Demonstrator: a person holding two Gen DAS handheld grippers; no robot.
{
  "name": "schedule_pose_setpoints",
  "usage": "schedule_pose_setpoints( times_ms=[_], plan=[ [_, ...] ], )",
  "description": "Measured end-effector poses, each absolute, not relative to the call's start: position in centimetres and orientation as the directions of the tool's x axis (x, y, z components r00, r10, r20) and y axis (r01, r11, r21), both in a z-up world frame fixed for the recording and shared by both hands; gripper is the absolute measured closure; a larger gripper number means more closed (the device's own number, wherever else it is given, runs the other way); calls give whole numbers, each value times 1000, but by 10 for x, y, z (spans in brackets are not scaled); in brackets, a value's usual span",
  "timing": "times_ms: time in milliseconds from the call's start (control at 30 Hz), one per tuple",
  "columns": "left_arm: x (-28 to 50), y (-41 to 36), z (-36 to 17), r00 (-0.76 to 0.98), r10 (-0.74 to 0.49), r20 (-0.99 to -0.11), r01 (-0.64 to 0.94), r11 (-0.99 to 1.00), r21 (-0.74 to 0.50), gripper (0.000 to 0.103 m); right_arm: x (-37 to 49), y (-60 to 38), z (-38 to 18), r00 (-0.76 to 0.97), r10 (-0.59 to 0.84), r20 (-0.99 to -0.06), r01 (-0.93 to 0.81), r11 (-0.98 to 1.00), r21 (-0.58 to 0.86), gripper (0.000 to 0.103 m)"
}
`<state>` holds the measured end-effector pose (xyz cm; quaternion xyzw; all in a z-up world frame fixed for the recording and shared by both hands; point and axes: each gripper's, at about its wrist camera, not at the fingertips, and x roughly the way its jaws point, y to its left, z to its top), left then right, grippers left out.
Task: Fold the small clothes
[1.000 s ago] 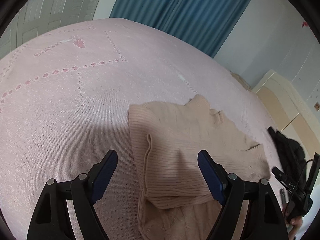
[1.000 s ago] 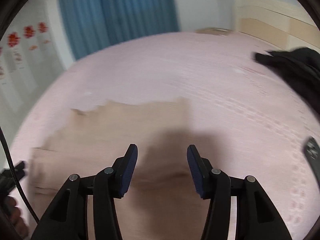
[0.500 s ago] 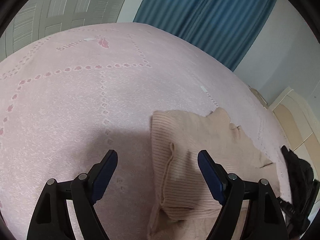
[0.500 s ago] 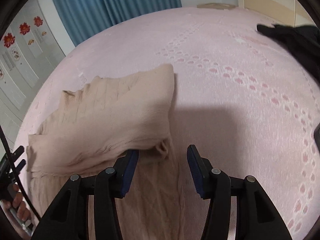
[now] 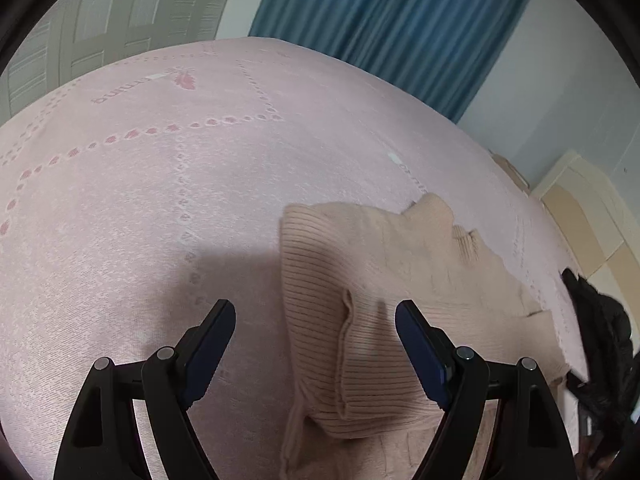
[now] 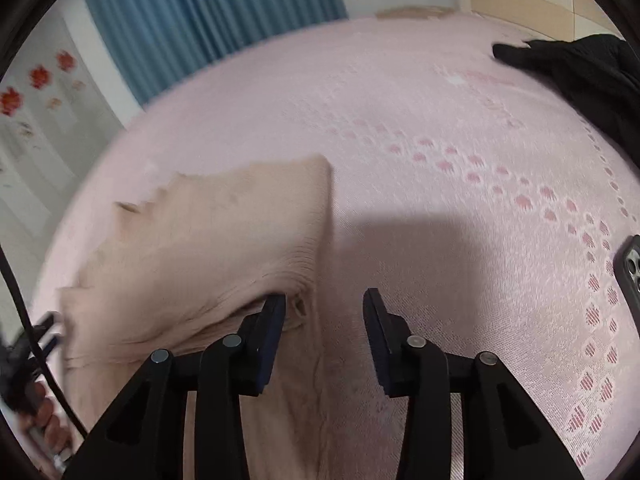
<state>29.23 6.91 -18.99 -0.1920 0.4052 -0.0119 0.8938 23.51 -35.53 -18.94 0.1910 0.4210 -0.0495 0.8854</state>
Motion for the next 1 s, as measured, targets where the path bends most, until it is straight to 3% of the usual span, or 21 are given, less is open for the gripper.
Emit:
schedule_pose_setpoints(
  times_ms=[133, 267, 400, 600, 833, 1000],
  plan=[
    [298, 56, -196, 634, -172, -754, -116, 943, -312, 23, 228, -368, -177, 718, 99, -689, 259, 881, 396, 57],
    [302, 49, -200, 615, -156, -773, -109, 954, -279, 29, 249, -362, -187, 693, 114, -712, 280, 868, 411, 53],
    [303, 49, -201, 617, -155, -772, -112, 953, -281, 36, 275, -355, -213, 577, 54, -815, 363, 877, 315, 54],
    [307, 46, -201, 621, -139, -771, -110, 959, -261, 41, 281, -345, -215, 570, -32, -821, 369, 903, 221, 51],
    [291, 50, -191, 657, -129, -743, -100, 962, -256, 46, 268, -354, -206, 613, -14, -790, 367, 891, 269, 51],
    [258, 49, -180, 679, -129, -722, -77, 967, -244, 47, 226, -348, -177, 694, -135, -707, 391, 895, 214, 58]
  ],
)
